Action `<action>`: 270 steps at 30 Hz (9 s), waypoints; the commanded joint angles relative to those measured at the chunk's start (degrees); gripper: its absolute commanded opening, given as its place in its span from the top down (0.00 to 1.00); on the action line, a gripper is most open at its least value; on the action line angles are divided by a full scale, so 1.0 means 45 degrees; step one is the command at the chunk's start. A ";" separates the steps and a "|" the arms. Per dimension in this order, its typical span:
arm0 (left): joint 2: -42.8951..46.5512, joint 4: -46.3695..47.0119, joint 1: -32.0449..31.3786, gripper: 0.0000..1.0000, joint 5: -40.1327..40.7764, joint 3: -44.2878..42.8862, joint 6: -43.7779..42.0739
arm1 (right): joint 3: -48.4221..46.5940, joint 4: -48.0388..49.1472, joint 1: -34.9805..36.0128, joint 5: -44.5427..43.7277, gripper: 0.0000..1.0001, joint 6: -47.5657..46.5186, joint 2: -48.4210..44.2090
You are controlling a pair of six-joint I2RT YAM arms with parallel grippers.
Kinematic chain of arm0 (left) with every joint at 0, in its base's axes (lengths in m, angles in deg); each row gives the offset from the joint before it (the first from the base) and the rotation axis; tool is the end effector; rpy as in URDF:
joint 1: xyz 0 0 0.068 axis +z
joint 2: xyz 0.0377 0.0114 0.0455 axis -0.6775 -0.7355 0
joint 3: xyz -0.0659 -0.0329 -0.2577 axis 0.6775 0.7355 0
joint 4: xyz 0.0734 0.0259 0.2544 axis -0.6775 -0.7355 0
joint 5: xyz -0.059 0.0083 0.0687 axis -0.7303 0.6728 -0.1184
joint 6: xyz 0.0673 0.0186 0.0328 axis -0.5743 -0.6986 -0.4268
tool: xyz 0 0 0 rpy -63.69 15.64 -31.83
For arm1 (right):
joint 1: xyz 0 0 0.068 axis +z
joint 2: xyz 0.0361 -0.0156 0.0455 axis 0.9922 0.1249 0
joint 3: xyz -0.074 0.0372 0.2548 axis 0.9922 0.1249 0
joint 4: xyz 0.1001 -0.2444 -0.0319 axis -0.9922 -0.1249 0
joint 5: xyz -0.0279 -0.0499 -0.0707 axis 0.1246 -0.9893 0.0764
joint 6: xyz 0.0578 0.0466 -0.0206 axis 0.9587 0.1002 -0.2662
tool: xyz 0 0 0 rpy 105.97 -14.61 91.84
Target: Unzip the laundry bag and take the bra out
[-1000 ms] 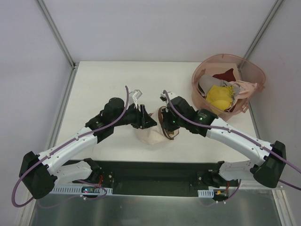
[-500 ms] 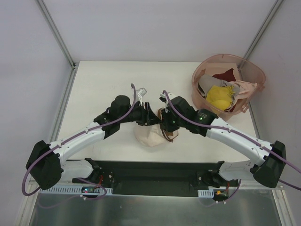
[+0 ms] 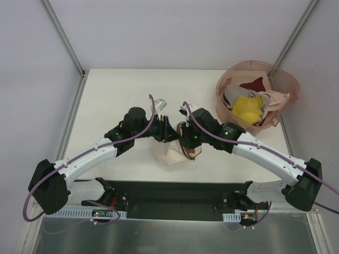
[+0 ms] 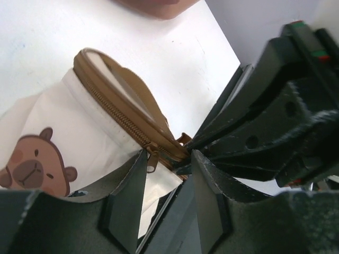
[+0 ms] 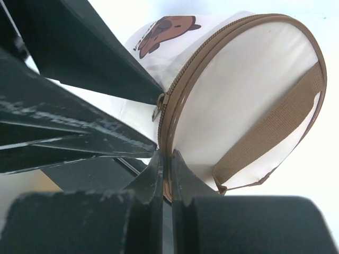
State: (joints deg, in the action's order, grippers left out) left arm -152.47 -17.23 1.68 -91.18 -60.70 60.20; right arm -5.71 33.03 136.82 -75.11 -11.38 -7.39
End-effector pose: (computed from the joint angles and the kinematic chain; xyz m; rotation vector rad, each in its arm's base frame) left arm 0.2125 -0.2235 0.2818 0.4662 1.9225 -1.3304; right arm 0.1798 0.2461 0.2982 -0.8962 2.1433 0.5567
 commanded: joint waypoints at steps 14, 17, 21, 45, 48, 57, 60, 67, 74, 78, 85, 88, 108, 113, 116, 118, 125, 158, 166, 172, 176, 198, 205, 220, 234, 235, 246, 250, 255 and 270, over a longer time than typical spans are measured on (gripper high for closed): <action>0.0815 -0.0755 -0.0153 0.68 -0.0781 0.0042 -0.3828 | -0.0308 0.0419 -0.0163 0.0876 0.99 -0.0037 -0.0195; 0.1030 -0.0814 -0.0134 0.67 -0.0547 0.0276 -0.3945 | -0.0250 0.0438 -0.0203 0.0895 0.99 -0.0037 -0.0215; 0.1168 -0.0814 -0.0134 0.66 -0.0741 0.0413 -0.3984 | -0.0230 0.0438 -0.0222 0.0934 0.99 -0.0036 -0.0196; 0.0269 -0.0522 -0.0310 0.75 -0.0156 -0.0446 -0.3789 | -0.0230 0.0478 -0.0241 0.1091 0.99 0.0041 -0.0215; 0.0269 -0.0424 -0.0329 0.78 -0.0195 -0.0465 -0.3614 | -0.0191 0.0478 -0.0222 0.1129 0.99 0.0061 -0.0215; 0.0601 -0.0287 -0.0329 0.97 0.0176 -0.0465 -0.3496 | -0.0054 0.0575 -0.0241 0.1149 0.99 0.0061 -0.0215; 0.0581 -0.0307 -0.0329 1.00 0.0176 -0.0524 -0.3457 | 0.0004 0.0653 -0.0241 0.1188 0.99 0.0080 -0.0196; 0.0678 -0.0482 -0.0329 1.00 0.0429 -0.0426 -0.3535 | 0.0004 0.0575 -0.0242 0.1149 0.99 0.0022 -0.0254; 0.1284 -0.0892 -0.0329 1.00 0.1777 -0.0270 -0.3575 | 0.0063 0.0594 -0.0203 0.1208 0.99 0.0022 -0.0274; 0.1187 -0.0912 -0.0329 1.00 0.1622 -0.0270 -0.3360 | 0.0024 0.0614 -0.0222 0.1227 0.99 0.0022 -0.0254; 0.0718 -0.0932 -0.0329 0.98 0.0764 -0.0602 -0.3164 | 0.0024 0.0595 -0.0242 0.1227 0.99 0.0022 -0.0215; 0.0562 -0.0932 -0.0329 0.89 0.0392 -0.0758 -0.3067 | 0.0043 0.0614 -0.0241 0.1247 0.99 0.0022 -0.0176; 0.0347 -0.0951 -0.0348 1.00 0.0273 -0.0798 -0.3086 | -0.0035 0.0556 -0.0222 0.1247 0.99 0.0022 -0.0059; 0.0736 -0.1185 -0.0348 1.00 0.1032 -0.0739 -0.3261 | 0.0004 0.0556 -0.0241 0.1286 0.99 0.0002 -0.0059; 0.1087 -0.1380 -0.0329 1.00 0.1890 -0.0641 -0.3301 | 0.0063 0.0556 -0.0241 0.1267 0.99 -0.0017 -0.0078; 0.1283 -0.1556 -0.0348 1.00 0.2498 -0.0583 -0.3281 | 0.0141 0.0556 -0.0242 0.1247 0.99 -0.0017 -0.0137; 0.2222 -0.1635 -0.0348 1.00 0.4316 -0.0270 -0.3184 | 0.0258 0.0555 -0.0222 0.1247 0.99 -0.0017 -0.0235; 0.0073 -0.1928 -0.0348 0.57 -0.0840 -0.1071 -0.4434 | 0.0121 0.0419 -0.0241 0.1227 0.99 -0.0075 -0.0098; 0.0484 -0.1850 -0.0348 0.55 -0.0136 -0.0934 -0.4551 | 0.0102 0.0438 -0.0222 0.1266 0.99 -0.0076 -0.0098; -0.0004 -0.1421 -0.0348 0.55 -0.0390 -0.1090 -0.4141 | 0.0141 0.0458 -0.0241 0.1286 0.99 -0.0017 -0.0118; -0.0180 -0.1264 -0.0329 0.56 -0.0332 -0.1130 -0.4082 | 0.0161 0.0458 -0.0222 0.1364 0.99 0.0022 -0.0098; 0.0112 -0.1244 -0.0329 0.47 0.0625 -0.0836 -0.4375 | 0.0161 0.0497 -0.0222 0.1481 0.99 -0.0017 -0.0078; -0.0024 -0.1088 -0.0329 0.53 0.0139 -0.0837 -0.4317 | 0.0161 0.0497 -0.0222 0.1481 0.99 0.0002 -0.0059; 0.0405 -0.0893 -0.0329 0.91 0.0605 -0.0524 -0.4219 | 0.0200 0.0555 -0.0203 0.1481 0.99 0.0061 -0.0059; 0.1128 -0.0893 -0.0329 1.00 0.1562 0.0023 -0.4141 | 0.0180 0.0556 -0.0203 0.1598 0.99 0.0022 -0.0040; 0.1264 -0.0912 -0.0329 1.00 0.1834 0.0062 -0.4102 | 0.0180 0.0556 -0.0203 0.1598 0.99 0.0022 -0.0039; 0.2163 -0.1283 -0.0329 1.00 0.3965 0.0238 -0.4179 | 0.0044 0.0536 -0.0027 0.1891 0.99 -0.0115 -0.0156; 0.2357 -0.1400 -0.0329 1.00 0.3186 0.0199 -0.4452 | -0.0074 0.0419 -0.0007 0.1833 0.99 -0.0173 -0.0176; 0.2866 -0.2333 -0.0329 0.94 0.1351 -0.0015 -0.5465 | -0.0113 0.0282 -0.0007 0.1774 0.99 -0.0271 -0.0196; 0.0426 -0.4603 0.0178 0.28 -0.2694 -0.2125 -0.6113 | -0.0113 0.0165 0.0012 0.1677 0.99 -0.0251 -0.0312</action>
State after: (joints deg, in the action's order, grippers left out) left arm -149.26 -36.62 1.50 -97.54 -67.30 34.19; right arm -4.42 34.19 136.60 -67.79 -11.88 -7.13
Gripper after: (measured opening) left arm 0.717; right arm 0.039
